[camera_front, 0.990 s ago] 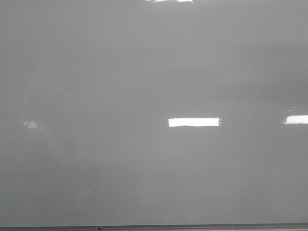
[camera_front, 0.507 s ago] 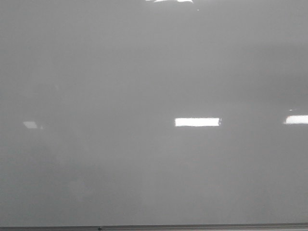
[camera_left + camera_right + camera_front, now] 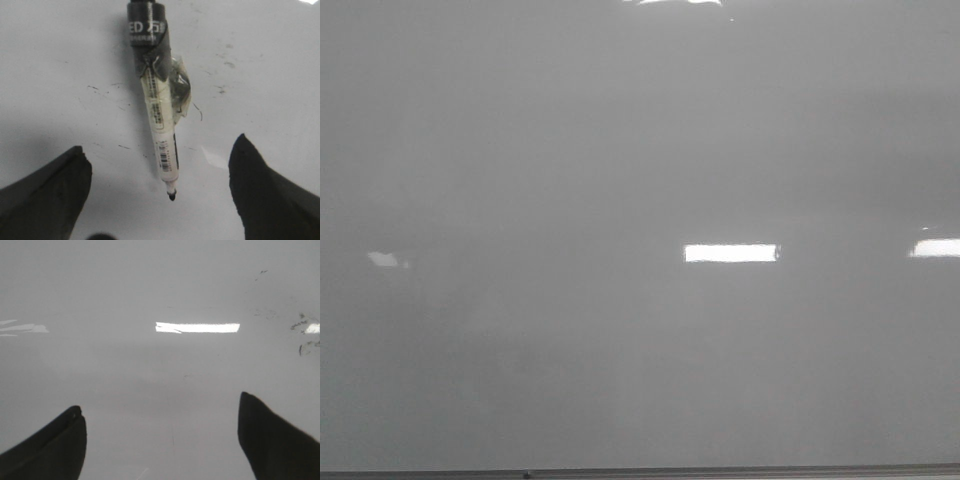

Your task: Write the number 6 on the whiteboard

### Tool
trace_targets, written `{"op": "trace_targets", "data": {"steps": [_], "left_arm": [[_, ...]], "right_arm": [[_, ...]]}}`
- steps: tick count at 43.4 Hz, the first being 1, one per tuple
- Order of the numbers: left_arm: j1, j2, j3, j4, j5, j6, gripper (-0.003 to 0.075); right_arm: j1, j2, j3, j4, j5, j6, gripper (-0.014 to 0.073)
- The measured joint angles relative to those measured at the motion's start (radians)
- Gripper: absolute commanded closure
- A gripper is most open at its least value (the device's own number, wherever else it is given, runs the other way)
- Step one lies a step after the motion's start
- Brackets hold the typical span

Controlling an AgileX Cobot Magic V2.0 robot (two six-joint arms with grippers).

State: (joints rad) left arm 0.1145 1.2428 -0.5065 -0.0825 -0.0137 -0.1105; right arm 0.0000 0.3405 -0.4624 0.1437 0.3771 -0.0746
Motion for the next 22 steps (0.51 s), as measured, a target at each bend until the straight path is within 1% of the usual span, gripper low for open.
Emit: {"op": "trace_targets", "data": {"steps": [9, 13, 17, 20, 22], "left_arm": [[0.000, 0.134, 0.000, -0.009, -0.136, -0.002, 0.0187], [0.000, 0.171, -0.002, -0.009, -0.179, -0.002, 0.0205], [0.000, 0.203, -0.002, -0.009, -0.216, -0.002, 0.0256], [0.000, 0.221, -0.002, -0.009, -0.247, -0.002, 0.0310], [0.000, 0.229, -0.003, -0.009, -0.260, -0.004, 0.0361]], "right_arm": [[0.000, 0.000, 0.000, 0.000, 0.000, 0.000, -0.0039], [0.000, 0.000, 0.000, 0.000, 0.000, 0.000, -0.0039], [0.000, 0.000, 0.000, 0.000, 0.000, 0.000, -0.0039], [0.000, 0.000, 0.000, 0.000, 0.000, 0.000, -0.0039], [0.000, 0.000, 0.000, 0.000, 0.000, 0.000, -0.0039]]}}
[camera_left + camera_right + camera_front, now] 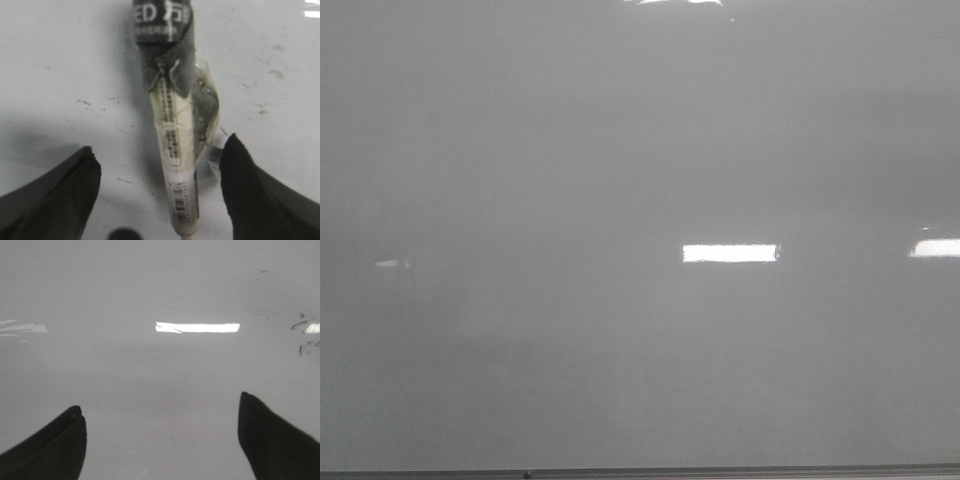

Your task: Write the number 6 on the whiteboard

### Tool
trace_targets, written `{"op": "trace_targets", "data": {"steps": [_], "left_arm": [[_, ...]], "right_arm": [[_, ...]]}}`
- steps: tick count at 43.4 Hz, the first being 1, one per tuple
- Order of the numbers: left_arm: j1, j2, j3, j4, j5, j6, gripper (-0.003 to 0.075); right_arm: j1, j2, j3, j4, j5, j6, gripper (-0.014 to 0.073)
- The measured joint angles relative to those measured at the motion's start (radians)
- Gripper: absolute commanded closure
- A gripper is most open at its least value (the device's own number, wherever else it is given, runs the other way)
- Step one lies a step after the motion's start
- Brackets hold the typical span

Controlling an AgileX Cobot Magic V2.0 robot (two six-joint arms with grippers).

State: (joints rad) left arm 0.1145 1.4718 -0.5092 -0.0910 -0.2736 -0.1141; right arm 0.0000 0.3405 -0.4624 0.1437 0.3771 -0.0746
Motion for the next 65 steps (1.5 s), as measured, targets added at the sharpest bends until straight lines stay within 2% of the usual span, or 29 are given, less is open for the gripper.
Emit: {"op": "trace_targets", "data": {"steps": [12, 16, 26, 31, 35, 40, 48, 56, 65], "left_arm": [[0.000, 0.011, 0.000, 0.000, -0.015, 0.000, 0.0668], [0.000, 0.014, 0.000, 0.000, -0.017, 0.000, 0.0735], [-0.002, -0.015, 0.000, 0.032, 0.032, 0.000, 0.0741], [-0.033, -0.087, -0.028, 0.059, 0.159, 0.000, 0.0741], [-0.083, -0.136, -0.102, 0.125, 0.339, 0.000, 0.0741], [-0.192, -0.157, -0.235, 0.200, 0.620, 0.056, 0.0741], [-0.427, -0.157, -0.403, 0.222, 0.949, 0.331, 0.0741], [-0.685, -0.157, -0.503, 0.222, 1.119, 0.612, 0.0741], [-0.924, -0.157, -0.553, 0.249, 1.176, 0.703, 0.0741]], "right_arm": [[0.000, 0.000, 0.000, 0.000, 0.000, 0.000, -0.0039], [0.000, 0.000, 0.000, 0.000, 0.000, 0.000, -0.0039], [0.000, 0.000, 0.000, 0.000, 0.000, 0.000, -0.0039], [0.000, 0.000, 0.000, 0.000, 0.000, 0.000, -0.0039], [0.000, 0.000, 0.000, 0.000, 0.010, 0.000, -0.0039], [0.014, 0.019, -0.009, 0.000, 0.039, -0.007, -0.0039], [0.106, 0.111, -0.051, 0.000, 0.096, -0.056, -0.0039], [0.282, 0.252, -0.113, 0.000, 0.200, -0.183, -0.0039], [0.543, 0.394, -0.203, 0.000, 0.249, -0.315, -0.0039]]}}
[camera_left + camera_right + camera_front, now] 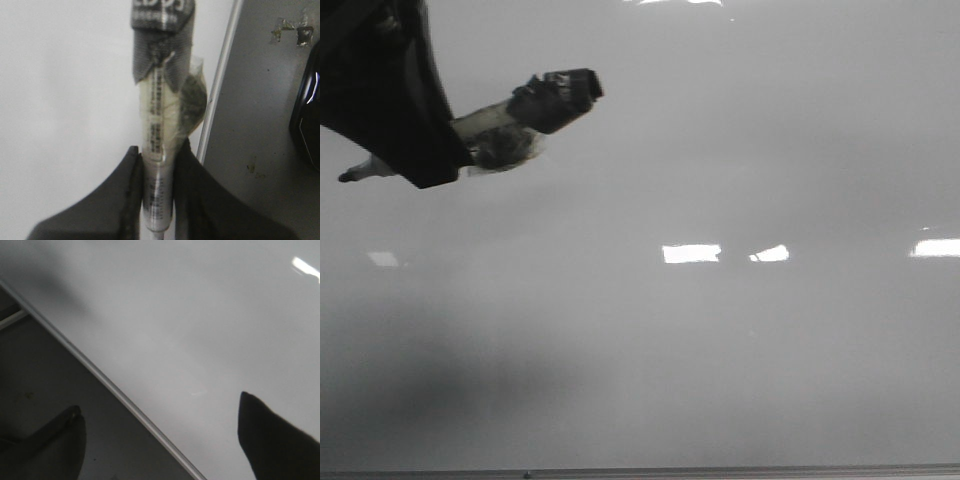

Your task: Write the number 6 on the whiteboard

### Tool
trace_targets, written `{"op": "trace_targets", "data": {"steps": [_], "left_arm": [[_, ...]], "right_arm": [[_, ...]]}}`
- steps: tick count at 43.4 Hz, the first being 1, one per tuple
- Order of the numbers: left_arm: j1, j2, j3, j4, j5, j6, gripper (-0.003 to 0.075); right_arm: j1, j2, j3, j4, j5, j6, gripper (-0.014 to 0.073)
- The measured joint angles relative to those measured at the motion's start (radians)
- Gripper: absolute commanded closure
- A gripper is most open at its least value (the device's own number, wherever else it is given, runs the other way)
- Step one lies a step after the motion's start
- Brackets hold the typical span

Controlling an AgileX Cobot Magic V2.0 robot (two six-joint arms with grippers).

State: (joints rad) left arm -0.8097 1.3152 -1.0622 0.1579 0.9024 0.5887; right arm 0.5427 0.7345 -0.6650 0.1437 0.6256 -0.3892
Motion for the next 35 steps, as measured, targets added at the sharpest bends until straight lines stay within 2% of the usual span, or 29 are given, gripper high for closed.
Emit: {"op": "trace_targets", "data": {"steps": [6, 12, 21, 28, 32, 35], "left_arm": [[-0.124, 0.000, -0.008, 0.055, 0.006, 0.004, 0.0741], [-0.190, 0.000, -0.010, 0.083, -0.022, 0.006, 0.0741], [-0.213, 0.000, -0.010, 0.089, -0.057, 0.007, 0.0741], [-0.214, 0.000, -0.010, 0.091, -0.059, 0.007, 0.0741], [-0.214, 0.000, -0.010, 0.091, -0.064, 0.007, 0.0741], [-0.214, 0.000, -0.012, 0.091, -0.071, 0.007, 0.0741]], "right_arm": [[0.156, 0.107, -0.071, 0.000, -0.006, -0.011, -0.0039], [0.260, 0.235, -0.144, 0.000, -0.046, -0.013, -0.0039], [0.321, 0.372, -0.207, 0.002, -0.101, -0.013, -0.0039], [0.348, 0.395, -0.209, 0.002, -0.136, -0.013, -0.0035], [0.351, 0.395, -0.209, 0.002, -0.146, -0.013, 0.0033], [0.355, 0.395, -0.209, 0.002, -0.146, -0.013, 0.0151]]}}
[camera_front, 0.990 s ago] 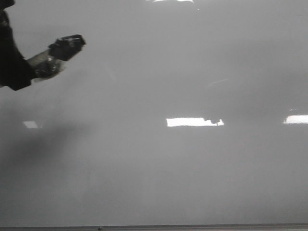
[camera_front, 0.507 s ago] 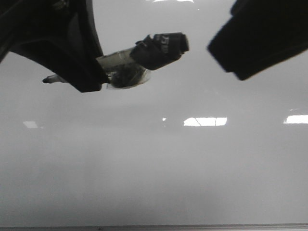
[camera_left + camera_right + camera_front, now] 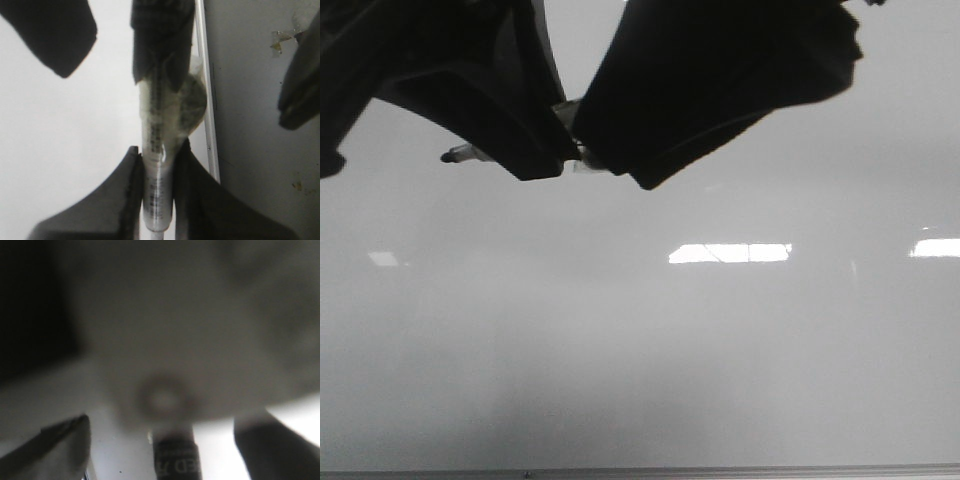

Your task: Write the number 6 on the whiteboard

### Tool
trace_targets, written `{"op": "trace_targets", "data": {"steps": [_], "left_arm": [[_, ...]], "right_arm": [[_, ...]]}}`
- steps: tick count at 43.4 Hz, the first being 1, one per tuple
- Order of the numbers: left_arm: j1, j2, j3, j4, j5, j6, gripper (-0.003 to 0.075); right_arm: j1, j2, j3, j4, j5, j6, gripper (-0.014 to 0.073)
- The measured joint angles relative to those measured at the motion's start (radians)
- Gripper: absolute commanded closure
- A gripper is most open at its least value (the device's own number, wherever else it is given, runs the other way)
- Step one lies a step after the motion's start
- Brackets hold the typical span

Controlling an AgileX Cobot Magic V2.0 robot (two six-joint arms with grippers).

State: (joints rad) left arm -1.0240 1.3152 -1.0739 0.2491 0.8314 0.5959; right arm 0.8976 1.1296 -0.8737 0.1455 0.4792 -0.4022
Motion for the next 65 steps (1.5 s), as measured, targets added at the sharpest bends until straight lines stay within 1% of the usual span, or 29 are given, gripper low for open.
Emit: {"op": "trace_targets", "data": {"steps": [2, 5, 9, 12, 14, 17, 19, 23, 24, 25, 26, 30, 32, 34, 36, 42, 44, 46, 47, 49, 52, 54, 56, 60, 65], "left_arm": [[0.000, 0.000, 0.000, 0.000, 0.001, 0.000, 0.0741], [0.000, 0.000, 0.000, 0.000, -0.003, 0.000, 0.0741], [0.000, 0.000, 0.000, 0.000, -0.002, 0.002, 0.0741], [0.000, 0.000, 0.000, 0.001, 0.002, 0.010, 0.0740], [-0.001, 0.000, 0.000, 0.004, 0.002, 0.010, 0.0740], [-0.001, 0.000, 0.000, 0.004, 0.000, 0.002, 0.0734], [-0.001, 0.000, 0.000, 0.004, 0.000, 0.001, 0.0712], [-0.001, 0.000, 0.000, 0.005, -0.001, -0.003, 0.0596], [-0.001, 0.000, 0.000, 0.005, -0.001, -0.006, 0.0545], [-0.001, 0.000, 0.000, 0.005, -0.001, -0.011, 0.0517], [-0.001, 0.000, 0.000, 0.005, -0.001, -0.016, 0.0461], [-0.001, 0.000, 0.000, 0.008, -0.015, -0.041, 0.0291], [-0.001, 0.000, 0.000, 0.008, -0.025, -0.045, 0.0237], [-0.001, 0.000, 0.000, 0.008, -0.033, -0.047, 0.0199], [-0.001, 0.000, 0.000, 0.008, -0.037, -0.051, 0.0190], [-0.001, 0.000, 0.000, 0.008, -0.041, -0.052, 0.0207], [-0.001, 0.000, 0.000, 0.008, -0.041, -0.054, 0.0237], [-0.001, 0.000, 0.000, 0.008, -0.041, -0.054, 0.0286], [-0.001, 0.000, 0.000, 0.008, -0.041, -0.054, 0.0314], [-0.001, 0.000, 0.000, 0.008, -0.041, -0.054, 0.0395], [-0.001, 0.000, 0.000, 0.008, -0.041, -0.056, 0.0538], [-0.001, 0.000, 0.000, 0.008, -0.041, -0.056, 0.0660], [-0.001, 0.000, 0.000, 0.006, -0.041, -0.058, 0.0739], [0.021, -0.004, 0.000, -0.017, -0.045, -0.081, 0.0741], [0.114, -0.045, 0.022, -0.109, -0.081, -0.100, 0.0741]], "right_arm": [[0.002, 0.000, -0.001, 0.000, 0.000, 0.000, 0.0235], [0.002, 0.000, -0.002, 0.000, 0.002, -0.001, 0.0391], [0.002, 0.000, -0.005, -0.002, 0.007, -0.002, 0.0550], [0.002, 0.002, -0.005, -0.004, 0.012, -0.005, 0.0632], [0.002, 0.002, -0.005, -0.004, 0.012, -0.005, 0.0671], [0.002, 0.002, -0.007, -0.005, 0.012, -0.005, 0.0661], [0.002, 0.002, -0.007, -0.005, 0.014, -0.005, 0.0663], [0.002, 0.002, -0.007, -0.005, 0.014, -0.006, 0.0663], [0.002, 0.002, -0.007, -0.006, 0.014, -0.006, 0.0663], [0.002, 0.002, -0.007, -0.010, 0.014, -0.006, 0.0663], [0.002, 0.002, -0.007, -0.010, 0.014, -0.006, 0.0663], [-0.001, -0.001, -0.007, -0.010, 0.019, -0.006, 0.0662], [-0.010, -0.008, -0.005, -0.010, 0.030, -0.006, 0.0662], [-0.020, -0.022, 0.005, -0.010, 0.040, -0.006, 0.0662], [-0.036, -0.048, 0.026, -0.010, 0.051, -0.006, 0.0662], [-0.094, -0.167, 0.109, -0.010, 0.076, -0.004, 0.0662], [-0.122, -0.221, 0.142, -0.010, 0.081, 0.000, 0.0662], [-0.156, -0.280, 0.178, -0.010, 0.083, 0.000, 0.0662], [-0.169, -0.307, 0.195, -0.010, 0.083, 0.000, 0.0662], [-0.201, -0.343, 0.219, -0.011, 0.083, 0.000, 0.0662], [-0.247, -0.396, 0.250, -0.012, 0.085, 0.001, 0.0662], [-0.267, -0.417, 0.259, -0.012, 0.085, 0.001, 0.0662], [-0.284, -0.433, 0.261, -0.012, 0.089, 0.001, 0.0662], [-0.295, -0.447, 0.261, -0.013, 0.089, 0.002, 0.0662], [-0.297, -0.449, 0.261, -0.013, 0.089, 0.002, 0.0662]]}}
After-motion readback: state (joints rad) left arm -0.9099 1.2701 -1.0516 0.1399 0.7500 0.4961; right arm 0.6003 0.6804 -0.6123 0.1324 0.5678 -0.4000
